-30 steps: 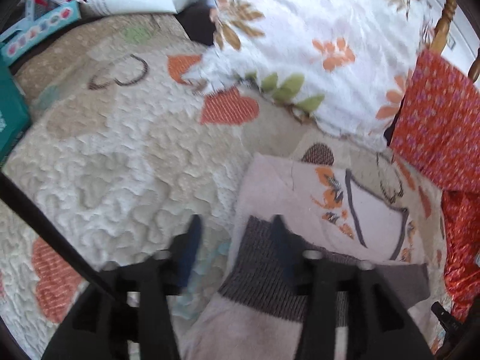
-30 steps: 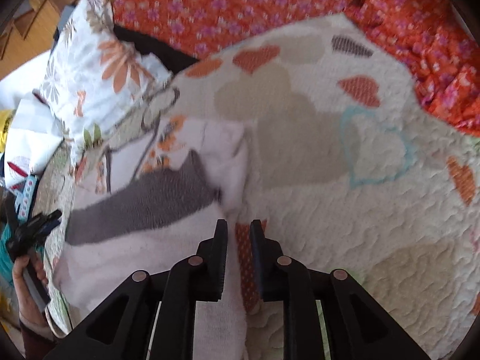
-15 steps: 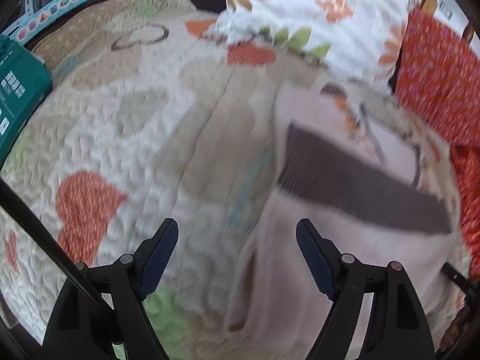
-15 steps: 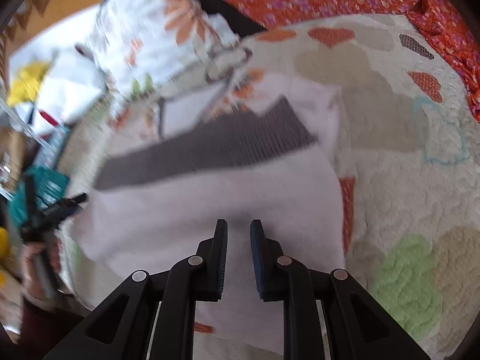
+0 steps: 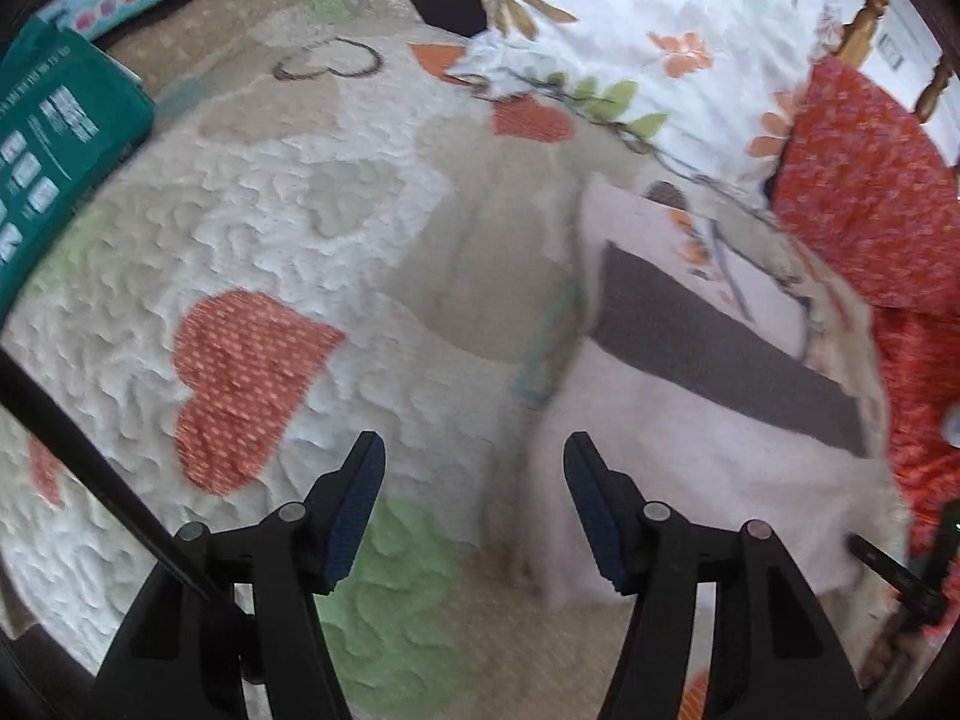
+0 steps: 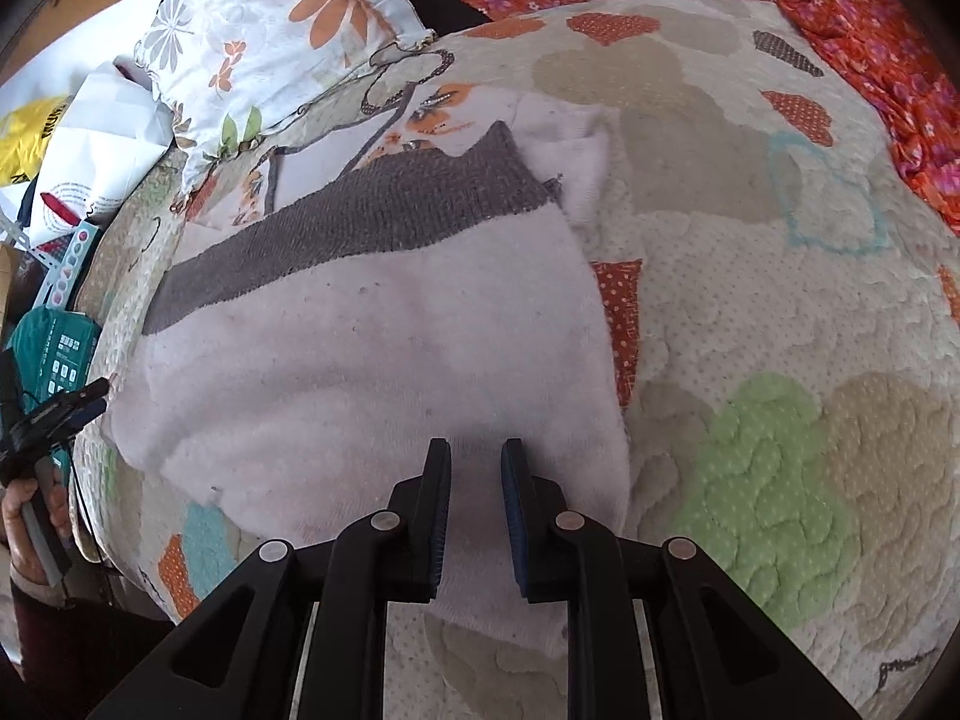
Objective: Fold small clothes
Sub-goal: 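Open both tools and pull back from the folded cardigan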
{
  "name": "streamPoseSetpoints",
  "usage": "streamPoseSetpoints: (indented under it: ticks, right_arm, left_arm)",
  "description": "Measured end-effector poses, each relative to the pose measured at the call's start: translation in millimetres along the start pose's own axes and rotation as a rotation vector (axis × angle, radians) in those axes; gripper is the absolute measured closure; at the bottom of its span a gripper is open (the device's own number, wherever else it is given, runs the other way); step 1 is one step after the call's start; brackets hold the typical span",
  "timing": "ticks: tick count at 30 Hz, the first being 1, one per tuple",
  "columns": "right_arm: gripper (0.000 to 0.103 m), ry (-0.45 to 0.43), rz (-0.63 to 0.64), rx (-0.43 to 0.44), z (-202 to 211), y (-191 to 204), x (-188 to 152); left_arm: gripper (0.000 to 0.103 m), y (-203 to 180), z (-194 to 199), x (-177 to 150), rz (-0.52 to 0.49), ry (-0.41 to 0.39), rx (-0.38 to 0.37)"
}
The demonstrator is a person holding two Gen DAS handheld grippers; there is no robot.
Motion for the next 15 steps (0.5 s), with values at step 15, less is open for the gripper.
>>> streamPoseSetpoints:
  ticks: [15]
  right_arm:
    - [0.074,-0.025,0.03,-0.037,4.1,4.2,-3.0]
  left_arm:
    - [0.068,9.1,-1.5,-3.9,-0.008,0.03,0.189]
Point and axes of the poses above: each gripper's, at about its wrist camera, not at the fingertips, and z roughly against the way its jaws point, y to its left, x to its top, the point moved 2 cm from there along -z, roughly the way its jaws point, and after that the axes turned 13 degrees about -z, right-handed, at the moved point
